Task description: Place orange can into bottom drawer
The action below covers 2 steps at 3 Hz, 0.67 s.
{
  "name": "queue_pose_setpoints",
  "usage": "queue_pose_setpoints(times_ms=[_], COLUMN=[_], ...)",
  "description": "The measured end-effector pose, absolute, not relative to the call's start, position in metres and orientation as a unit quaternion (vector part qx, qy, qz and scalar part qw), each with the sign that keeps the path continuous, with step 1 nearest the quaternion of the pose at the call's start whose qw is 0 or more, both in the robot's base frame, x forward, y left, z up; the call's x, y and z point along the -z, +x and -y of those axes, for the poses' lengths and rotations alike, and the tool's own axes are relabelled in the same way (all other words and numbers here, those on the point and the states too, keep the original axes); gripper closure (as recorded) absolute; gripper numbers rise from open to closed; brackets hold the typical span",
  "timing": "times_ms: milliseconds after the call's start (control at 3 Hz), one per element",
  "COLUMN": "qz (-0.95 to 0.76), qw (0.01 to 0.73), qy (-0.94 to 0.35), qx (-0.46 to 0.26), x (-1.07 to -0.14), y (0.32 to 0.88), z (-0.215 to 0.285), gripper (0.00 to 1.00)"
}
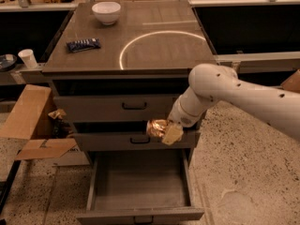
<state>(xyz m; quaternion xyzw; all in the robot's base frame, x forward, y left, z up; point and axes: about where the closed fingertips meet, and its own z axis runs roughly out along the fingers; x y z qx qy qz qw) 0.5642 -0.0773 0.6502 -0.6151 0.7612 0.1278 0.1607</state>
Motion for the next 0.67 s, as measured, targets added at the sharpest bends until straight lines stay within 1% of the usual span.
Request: queue_pose_setpoints(times_ms=[333, 667], qz=[-0.769, -0.777], qw=[0.161, 0.175], qy=[-0.599, -0.573], qx=[-0.151, -0.191], x=[-0.597, -0.544], y=[0.553, 0.542], z=[0.085, 0.085], gripper=[1.00, 1.00])
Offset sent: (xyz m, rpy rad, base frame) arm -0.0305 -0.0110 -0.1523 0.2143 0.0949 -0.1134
